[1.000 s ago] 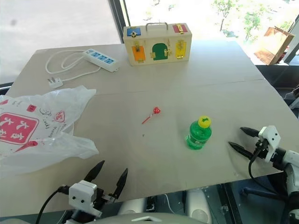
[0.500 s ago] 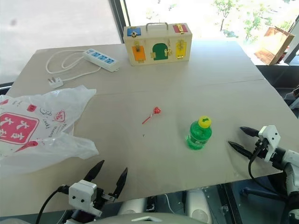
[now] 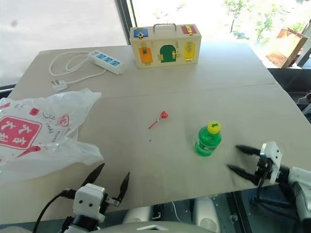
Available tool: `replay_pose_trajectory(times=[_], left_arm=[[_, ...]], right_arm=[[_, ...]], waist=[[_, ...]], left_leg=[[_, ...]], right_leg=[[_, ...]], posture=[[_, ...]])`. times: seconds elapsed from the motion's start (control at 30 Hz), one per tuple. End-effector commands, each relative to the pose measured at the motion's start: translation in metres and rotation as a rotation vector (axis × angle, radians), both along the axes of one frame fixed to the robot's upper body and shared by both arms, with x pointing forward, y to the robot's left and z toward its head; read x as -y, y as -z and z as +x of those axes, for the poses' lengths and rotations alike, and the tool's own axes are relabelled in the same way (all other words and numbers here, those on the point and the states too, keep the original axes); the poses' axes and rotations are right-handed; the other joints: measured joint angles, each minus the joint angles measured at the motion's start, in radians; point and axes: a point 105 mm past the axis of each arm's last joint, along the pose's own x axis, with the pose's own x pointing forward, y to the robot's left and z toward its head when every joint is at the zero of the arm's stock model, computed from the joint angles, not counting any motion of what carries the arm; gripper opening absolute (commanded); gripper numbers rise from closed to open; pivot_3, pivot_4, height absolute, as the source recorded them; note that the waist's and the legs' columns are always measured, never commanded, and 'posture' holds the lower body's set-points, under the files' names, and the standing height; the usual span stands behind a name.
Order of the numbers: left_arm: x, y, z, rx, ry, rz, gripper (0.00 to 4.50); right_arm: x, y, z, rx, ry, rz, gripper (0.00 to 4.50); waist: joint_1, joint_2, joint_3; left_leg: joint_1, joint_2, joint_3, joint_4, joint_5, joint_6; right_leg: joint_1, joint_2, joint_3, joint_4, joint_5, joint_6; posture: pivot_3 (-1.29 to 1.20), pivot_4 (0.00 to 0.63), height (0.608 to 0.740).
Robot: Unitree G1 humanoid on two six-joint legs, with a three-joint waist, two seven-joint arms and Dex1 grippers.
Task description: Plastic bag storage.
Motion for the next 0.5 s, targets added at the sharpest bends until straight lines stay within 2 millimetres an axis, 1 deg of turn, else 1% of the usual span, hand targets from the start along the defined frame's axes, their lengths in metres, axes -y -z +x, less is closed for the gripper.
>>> replay_pose_trajectory(times=[0.03,0.07,0.13,0.27,0.4,0.5], left_arm=[[-0.006,-0.025,-0.001,0.081,-0.071,-0.005,4.45],[-0.008,-0.028,-0.002,0.086,-0.093,-0.020,4.45],[-0.011,-0.032,-0.001,0.098,-0.127,-0.055,4.45],[-0.021,-0.044,0.002,0.134,-0.225,-0.125,4.45],[-0.032,-0.041,0.007,0.116,-0.331,-0.174,4.45],[-0.037,-0.039,0.012,0.106,-0.382,-0.202,4.45]], right_arm=[[-0.036,-0.033,-0.023,0.044,-0.176,0.067,4.50],[-0.044,-0.037,-0.030,0.061,-0.224,0.059,4.50],[-0.054,-0.043,-0.036,0.110,-0.289,0.040,4.50],[-0.072,-0.059,-0.037,0.195,-0.363,0.058,4.50],[-0.074,-0.060,-0.036,0.211,-0.392,0.043,4.50],[-0.073,-0.057,-0.035,0.208,-0.385,0.046,4.50]], waist=[[-0.003,-0.001,0.001],[-0.005,-0.002,0.001],[-0.006,-0.003,0.001],[-0.005,-0.007,0.003],[-0.001,-0.009,0.005],[0.002,-0.011,0.005]], left_leg=[[0.000,0.000,0.000,0.000,0.000,0.000],[0.000,0.000,0.000,0.000,-0.002,-0.003],[0.001,0.000,0.000,0.001,-0.003,-0.005],[0.001,0.000,-0.002,0.002,-0.003,-0.005],[0.000,-0.001,-0.003,0.002,-0.003,-0.005],[0.000,-0.002,-0.003,0.002,0.000,0.000]], right_leg=[[0.000,0.000,0.000,0.000,0.000,0.000],[0.000,0.000,0.000,0.000,0.000,0.000],[0.000,0.000,0.000,0.000,0.000,0.001],[0.000,0.000,-0.001,0.000,0.000,0.001],[0.000,0.001,-0.002,0.000,0.000,0.000],[0.000,0.001,-0.002,0.000,0.000,0.000]], posture=[[0.00,0.150,0.740],[0.00,0.150,0.740],[0.00,0.150,0.740],[0.00,0.150,0.740],[0.00,0.150,0.740],[0.00,0.150,0.740]])
